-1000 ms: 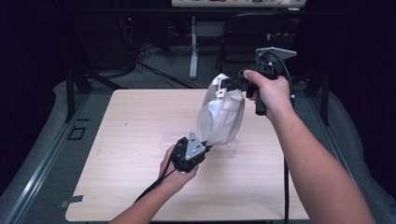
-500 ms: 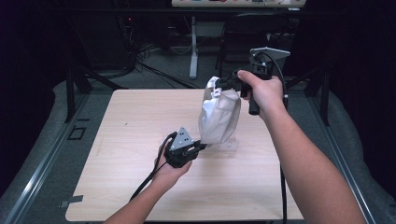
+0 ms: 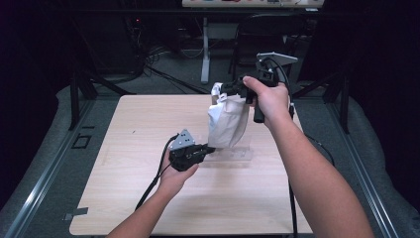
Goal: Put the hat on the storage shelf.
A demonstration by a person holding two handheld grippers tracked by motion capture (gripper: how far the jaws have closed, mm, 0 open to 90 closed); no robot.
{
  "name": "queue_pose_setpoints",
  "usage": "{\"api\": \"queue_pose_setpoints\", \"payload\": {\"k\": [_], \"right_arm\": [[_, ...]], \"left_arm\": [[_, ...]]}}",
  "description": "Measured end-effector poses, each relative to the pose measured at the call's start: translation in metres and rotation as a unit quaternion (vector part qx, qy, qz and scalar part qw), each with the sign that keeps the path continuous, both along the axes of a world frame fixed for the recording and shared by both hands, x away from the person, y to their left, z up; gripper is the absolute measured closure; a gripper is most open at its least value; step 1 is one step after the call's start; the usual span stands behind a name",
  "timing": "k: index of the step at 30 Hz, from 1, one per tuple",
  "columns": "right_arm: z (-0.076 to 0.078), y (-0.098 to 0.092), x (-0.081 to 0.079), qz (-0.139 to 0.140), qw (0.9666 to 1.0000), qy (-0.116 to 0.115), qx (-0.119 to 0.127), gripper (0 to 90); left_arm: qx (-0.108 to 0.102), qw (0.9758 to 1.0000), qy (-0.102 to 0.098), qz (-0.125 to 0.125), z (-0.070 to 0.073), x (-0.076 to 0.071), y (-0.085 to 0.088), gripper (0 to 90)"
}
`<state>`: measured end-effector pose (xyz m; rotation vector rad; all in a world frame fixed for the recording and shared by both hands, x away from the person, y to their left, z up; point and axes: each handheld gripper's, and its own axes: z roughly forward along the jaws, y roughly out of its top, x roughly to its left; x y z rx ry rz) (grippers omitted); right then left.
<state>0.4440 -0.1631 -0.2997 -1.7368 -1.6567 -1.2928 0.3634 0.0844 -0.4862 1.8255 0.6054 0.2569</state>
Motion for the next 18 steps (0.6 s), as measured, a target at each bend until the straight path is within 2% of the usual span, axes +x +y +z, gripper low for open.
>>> {"api": "queue_pose_setpoints", "payload": {"k": [4,7,8,10,12,18], "right_arm": [[-0.002,0.004,0.002,0.0,1.0,0.002,-0.002,82.0],[-0.002,0.004,0.003,0.003,1.0,0.001,-0.005,82.0],[-0.003,0.004,0.003,0.003,1.0,0.002,-0.005,82.0],[-0.003,0.004,0.003,0.001,1.0,0.002,-0.009,82.0],[-0.003,0.005,0.003,-0.001,0.9999,0.003,-0.011,82.0],[-0.003,0.004,0.003,0.005,0.9999,0.002,-0.015,82.0]], "left_arm": [[-0.007,1.0,0.006,0.0,-0.002,0.007,0.005,86.2],[-0.001,1.0,0.004,-0.003,-0.002,0.009,0.008,86.1],[-0.001,1.0,0.004,0.004,-0.002,0.01,0.008,86.1],[0.01,0.9999,0.006,-0.006,-0.002,0.011,0.01,86.1],[0.012,0.9998,0.006,-0.013,-0.003,0.012,0.012,86.1],[0.004,0.9995,0.01,-0.029,-0.006,0.015,0.017,86.0]]}}
